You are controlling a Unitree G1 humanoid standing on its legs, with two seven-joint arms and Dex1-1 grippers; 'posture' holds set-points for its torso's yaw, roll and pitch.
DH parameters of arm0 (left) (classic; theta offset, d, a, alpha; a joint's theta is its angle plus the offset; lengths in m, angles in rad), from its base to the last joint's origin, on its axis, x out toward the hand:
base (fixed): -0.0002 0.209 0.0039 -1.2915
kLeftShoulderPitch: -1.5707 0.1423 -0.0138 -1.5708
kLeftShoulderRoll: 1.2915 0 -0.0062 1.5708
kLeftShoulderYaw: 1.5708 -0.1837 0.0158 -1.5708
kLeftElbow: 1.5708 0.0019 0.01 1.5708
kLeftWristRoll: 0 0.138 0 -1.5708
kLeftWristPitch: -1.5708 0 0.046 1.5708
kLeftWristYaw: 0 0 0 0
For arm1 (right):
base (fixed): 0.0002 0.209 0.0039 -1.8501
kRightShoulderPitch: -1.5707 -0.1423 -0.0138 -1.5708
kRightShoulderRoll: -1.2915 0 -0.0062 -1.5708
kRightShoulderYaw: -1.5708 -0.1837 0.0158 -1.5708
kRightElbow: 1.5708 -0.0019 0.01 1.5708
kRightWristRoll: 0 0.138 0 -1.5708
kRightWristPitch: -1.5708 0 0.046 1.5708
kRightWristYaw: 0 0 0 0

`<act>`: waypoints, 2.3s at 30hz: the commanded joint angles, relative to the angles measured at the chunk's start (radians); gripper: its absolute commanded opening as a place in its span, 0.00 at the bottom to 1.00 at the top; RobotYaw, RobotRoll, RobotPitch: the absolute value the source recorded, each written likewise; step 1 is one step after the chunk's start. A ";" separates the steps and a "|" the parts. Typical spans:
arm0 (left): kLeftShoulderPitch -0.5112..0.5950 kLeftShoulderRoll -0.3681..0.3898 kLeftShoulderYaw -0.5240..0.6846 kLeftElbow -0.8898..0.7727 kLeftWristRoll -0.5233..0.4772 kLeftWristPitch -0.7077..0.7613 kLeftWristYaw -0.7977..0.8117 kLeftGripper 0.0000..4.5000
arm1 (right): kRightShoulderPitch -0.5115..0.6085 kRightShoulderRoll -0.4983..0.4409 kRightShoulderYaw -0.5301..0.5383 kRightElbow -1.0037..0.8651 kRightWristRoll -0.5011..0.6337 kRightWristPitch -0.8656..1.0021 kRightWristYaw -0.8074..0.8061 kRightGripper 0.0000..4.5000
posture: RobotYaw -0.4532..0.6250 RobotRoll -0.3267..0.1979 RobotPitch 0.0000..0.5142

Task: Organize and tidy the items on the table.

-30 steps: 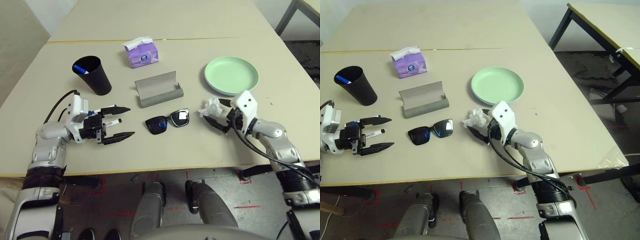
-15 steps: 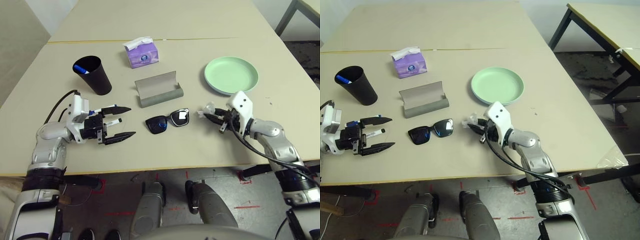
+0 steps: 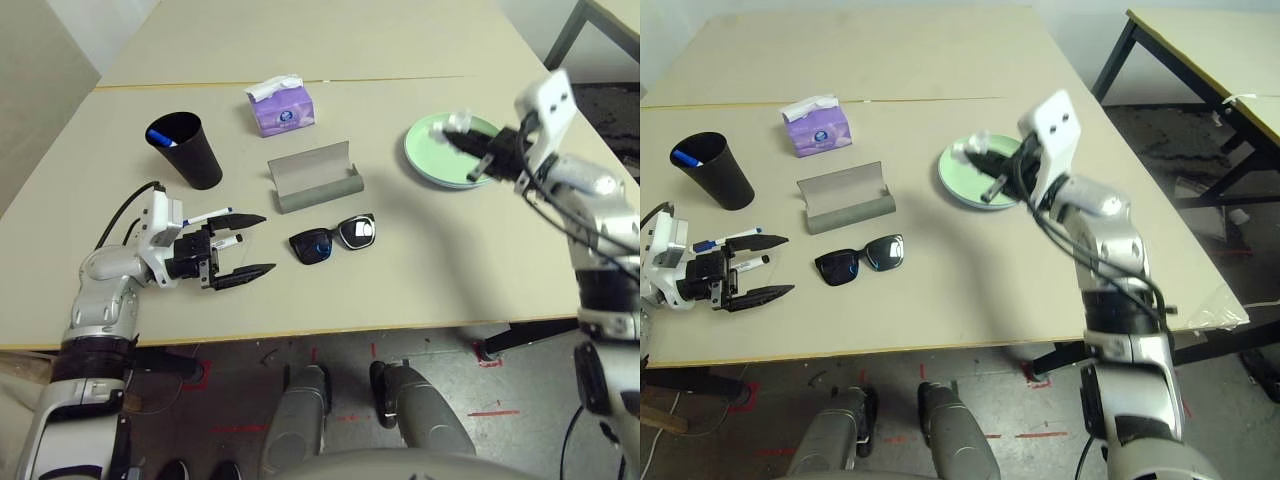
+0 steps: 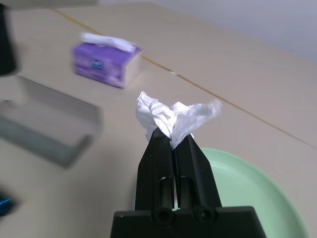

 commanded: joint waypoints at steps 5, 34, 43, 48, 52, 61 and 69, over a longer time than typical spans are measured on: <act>0.050 0.005 0.015 -0.049 -0.006 0.006 0.022 1.00 | -0.095 0.024 0.082 0.441 -0.167 -0.227 -0.077 0.01 | 0.47 0.62 0.38; 0.075 0.096 0.047 0.013 -0.017 0.011 -0.076 1.00 | 0.086 -0.204 -0.013 -0.720 0.176 0.983 -0.058 1.00 | 0.39 0.62 0.44; 0.035 0.090 0.035 0.069 -0.001 -0.015 -0.088 1.00 | -0.125 -0.159 0.447 -0.851 0.163 1.072 -0.018 1.00 | 0.39 0.62 0.45; 0.033 0.084 0.036 0.077 0.000 -0.023 -0.087 1.00 | -0.194 -0.113 0.638 -0.806 0.116 0.990 0.034 1.00 | 0.40 0.62 0.44; 0.048 0.087 0.039 0.067 -0.004 -0.024 -0.094 1.00 | -0.233 -0.052 0.725 -0.758 0.080 0.947 0.057 1.00 | 0.40 0.62 0.44; 0.056 0.088 0.035 0.058 -0.002 -0.021 -0.103 1.00 | -0.272 0.035 0.848 -0.643 -0.048 0.837 0.081 1.00 | 0.41 0.62 0.45; 0.051 0.081 0.032 0.059 0.000 -0.023 -0.095 1.00 | -0.261 0.096 0.922 -0.528 -0.187 0.698 0.106 1.00 | 0.41 0.62 0.43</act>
